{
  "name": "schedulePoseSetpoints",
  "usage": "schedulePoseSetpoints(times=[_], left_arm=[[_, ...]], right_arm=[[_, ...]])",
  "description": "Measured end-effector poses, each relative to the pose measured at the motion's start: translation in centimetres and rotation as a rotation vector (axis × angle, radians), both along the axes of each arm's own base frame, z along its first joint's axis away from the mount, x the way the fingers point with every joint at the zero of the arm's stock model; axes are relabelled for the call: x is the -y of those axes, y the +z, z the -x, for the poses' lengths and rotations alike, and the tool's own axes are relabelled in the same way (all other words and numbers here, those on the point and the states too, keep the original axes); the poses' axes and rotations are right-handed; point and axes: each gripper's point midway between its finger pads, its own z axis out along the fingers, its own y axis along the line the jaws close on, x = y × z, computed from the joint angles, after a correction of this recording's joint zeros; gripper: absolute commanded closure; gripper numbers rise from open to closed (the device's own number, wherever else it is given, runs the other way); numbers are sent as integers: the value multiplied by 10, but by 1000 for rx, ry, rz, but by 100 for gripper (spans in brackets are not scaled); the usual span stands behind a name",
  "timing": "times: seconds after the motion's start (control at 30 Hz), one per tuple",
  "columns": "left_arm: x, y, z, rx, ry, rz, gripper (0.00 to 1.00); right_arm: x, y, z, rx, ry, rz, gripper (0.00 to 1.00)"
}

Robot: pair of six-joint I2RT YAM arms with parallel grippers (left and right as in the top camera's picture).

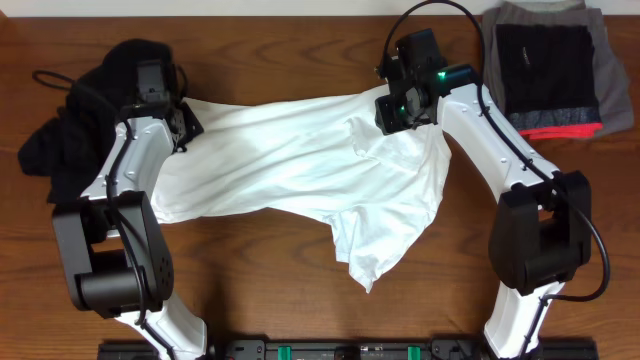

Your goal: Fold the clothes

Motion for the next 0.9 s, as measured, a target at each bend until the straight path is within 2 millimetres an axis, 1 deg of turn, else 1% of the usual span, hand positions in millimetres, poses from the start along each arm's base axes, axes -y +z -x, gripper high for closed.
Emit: schedulePoseSetpoints(times=[0.13, 0.17, 0.2, 0.23, 0.27, 0.33, 0.4, 0.57, 0.67, 0.77, 0.83, 0.9], left_arm=[[2, -8, 21, -92, 1, 10, 93], [3, -9, 24, -105, 1, 11, 84], [3, -10, 27, -119, -3, 11, 62], [3, -10, 29, -126, 0, 12, 45], [3, -10, 30, -131, 1, 11, 35], [3, -11, 31, -135, 2, 10, 28], [2, -10, 31, -133, 3, 8, 25], [1, -9, 26, -113, 7, 5, 25], [0, -6, 18, -79, 9, -1, 25], [-2, -2, 6, -26, 10, -10, 25], [-3, 1, 0, 3, 10, -14, 25], [-3, 3, -6, 27, 10, -16, 25]], right_arm=[[0, 0, 2, -9, 2, -3, 59], [0, -1, 2, -11, 2, -3, 59], [0, -1, 3, -13, 3, -3, 58], [0, -1, 3, -14, 2, -2, 57], [0, -1, 4, -16, 3, -2, 55], [1, -2, 5, -23, 2, 1, 51], [2, -3, 8, -35, 1, 4, 50], [5, -6, 17, -76, -1, 18, 53], [11, -8, 22, -108, -28, 19, 49], [23, -8, 18, -120, -84, 6, 46], [41, -8, 12, -123, -134, -4, 46], [52, -8, 8, -125, -166, -10, 45]])
